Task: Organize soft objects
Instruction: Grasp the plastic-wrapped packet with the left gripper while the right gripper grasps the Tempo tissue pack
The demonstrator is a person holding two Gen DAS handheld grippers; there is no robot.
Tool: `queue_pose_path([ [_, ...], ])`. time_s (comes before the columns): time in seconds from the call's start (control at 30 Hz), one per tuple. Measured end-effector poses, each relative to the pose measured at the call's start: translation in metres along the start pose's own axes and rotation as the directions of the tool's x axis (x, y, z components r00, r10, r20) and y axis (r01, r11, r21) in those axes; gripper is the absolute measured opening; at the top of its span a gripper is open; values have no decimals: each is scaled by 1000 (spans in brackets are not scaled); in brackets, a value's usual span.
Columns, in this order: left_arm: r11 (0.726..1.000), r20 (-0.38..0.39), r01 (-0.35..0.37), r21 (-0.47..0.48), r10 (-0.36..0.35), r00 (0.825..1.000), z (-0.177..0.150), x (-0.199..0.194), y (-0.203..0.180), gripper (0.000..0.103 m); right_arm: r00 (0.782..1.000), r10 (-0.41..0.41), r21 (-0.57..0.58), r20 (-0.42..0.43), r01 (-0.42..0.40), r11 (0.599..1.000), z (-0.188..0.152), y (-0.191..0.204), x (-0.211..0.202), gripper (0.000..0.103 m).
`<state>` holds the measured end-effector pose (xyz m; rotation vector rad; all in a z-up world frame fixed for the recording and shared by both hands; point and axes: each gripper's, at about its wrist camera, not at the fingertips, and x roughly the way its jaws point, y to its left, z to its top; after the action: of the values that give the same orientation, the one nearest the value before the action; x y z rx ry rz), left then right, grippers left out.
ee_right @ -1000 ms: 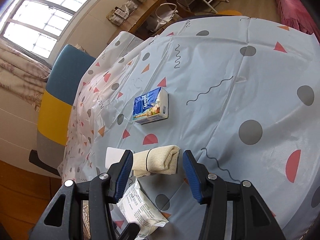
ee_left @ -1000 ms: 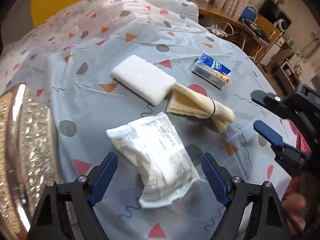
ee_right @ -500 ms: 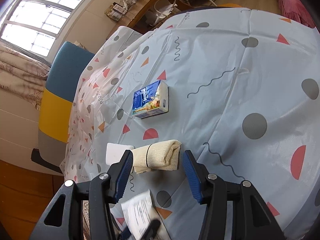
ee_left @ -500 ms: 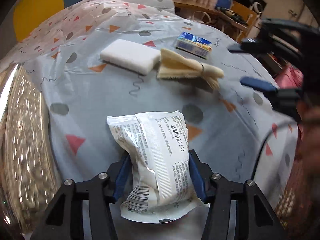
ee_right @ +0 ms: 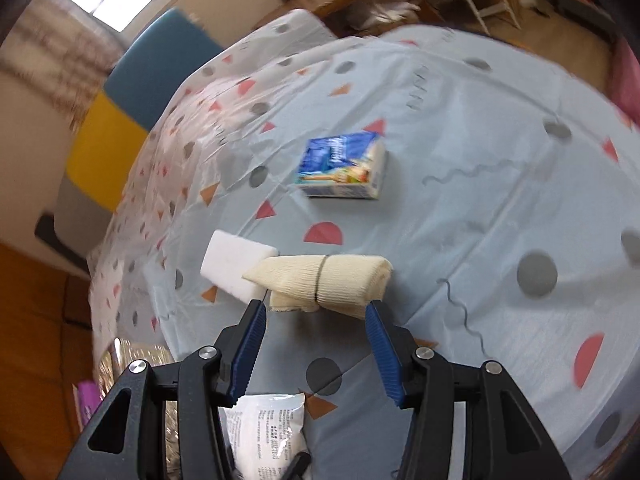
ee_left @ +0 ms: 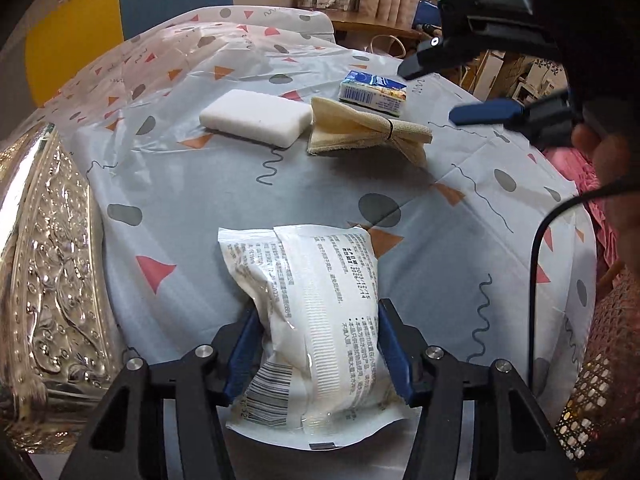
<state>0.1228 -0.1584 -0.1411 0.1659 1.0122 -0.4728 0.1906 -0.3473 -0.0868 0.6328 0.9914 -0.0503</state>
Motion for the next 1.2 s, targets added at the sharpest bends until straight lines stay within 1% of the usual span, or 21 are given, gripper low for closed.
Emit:
queue_pose_path([
  [0.13, 1000, 19, -5, -4, 5, 1000, -3, -3, -1, 58, 993, -101, -70, 62, 105, 992, 29, 0, -5, 53],
  [0.2, 1000, 22, -3, -5, 3, 1000, -3, -3, -1, 58, 983, -152, -134, 99, 165, 977, 45, 2, 0, 58],
  [0.23, 1000, 25, -1, -3, 1, 1000, -4, -4, -1, 58, 980, -170, -189, 105, 188, 964, 52, 7, 4, 60],
  [0.27, 1000, 27, 2, -3, -2, 1000, -4, -4, 0, 58, 975, -193, -255, 107, 215, 943, 58, 13, 10, 60],
  [0.33, 1000, 30, 7, -6, -7, 1000, -5, -5, 0, 58, 967, -225, -411, 118, 253, 876, 65, 28, 20, 62],
  [0.37, 1000, 33, 7, -5, -7, 999, -5, -5, 0, 59, 963, -241, -469, 120, 269, 841, 67, 35, 26, 67],
  [0.4, 1000, 37, 6, -3, -6, 999, -6, -5, 0, 59, 957, -267, -528, 115, 286, 800, 69, 41, 35, 68],
  [0.43, 1000, 43, 7, -5, -7, 999, -6, -5, 0, 59, 956, -277, -564, 99, 283, 776, 70, 44, 43, 68],
  [0.5, 1000, 50, 9, -7, -9, 999, -6, -5, 0, 59, 955, -293, -602, 51, 264, 753, 74, 46, 62, 68],
  [0.6, 1000, 56, 13, -5, -13, 998, -7, -5, 0, 59, 938, -345, -631, 43, 293, 718, 79, 45, 87, 69],
  [0.67, 1000, 57, 13, -3, -12, 998, -6, -5, 0, 59, 932, -362, -639, 21, 291, 712, 83, 43, 102, 69],
  [0.7, 1000, 58, 13, -3, -12, 998, -6, -5, 0, 59, 925, -380, -639, 9, 297, 709, 85, 41, 110, 69],
  [0.77, 1000, 64, 9, 0, -9, 998, -7, -5, -1, 60, 915, -403, -638, 30, 328, 697, 87, 37, 118, 69],
  [0.8, 1000, 67, 8, -1, -7, 998, -7, -5, -1, 60, 911, -411, -628, 35, 340, 700, 87, 35, 120, 68],
  [0.93, 1000, 74, -3, 7, 2, 997, -8, -5, -3, 60, 912, -407, -610, 47, 349, 712, 81, 28, 114, 62],
  [1.0, 1000, 72, -4, 11, 3, 997, -8, -5, -4, 60, 904, -425, -584, 56, 375, 720, 81, 17, 109, 60],
  [1.03, 1000, 67, -4, 14, 3, 998, -8, -5, -4, 60, 895, -442, -563, 62, 397, 725, 81, 12, 104, 58],
  [1.07, 1000, 62, -4, 17, 3, 998, -7, -5, -3, 60, 891, -451, -534, 58, 409, 740, 81, 6, 97, 53],
  [1.13, 1000, 50, -8, 22, 7, 999, -5, -5, -4, 60, 900, -433, -483, 52, 402, 777, 82, -3, 79, 50],
  [1.17, 1000, 47, -10, 24, 9, 999, -4, -4, -4, 60, 901, -430, -470, 59, 405, 784, 80, -5, 69, 50],
  [1.2, 1000, 44, -10, 22, 9, 999, -3, -4, -4, 60, 906, -422, -466, 46, 393, 793, 78, -7, 61, 50],
])
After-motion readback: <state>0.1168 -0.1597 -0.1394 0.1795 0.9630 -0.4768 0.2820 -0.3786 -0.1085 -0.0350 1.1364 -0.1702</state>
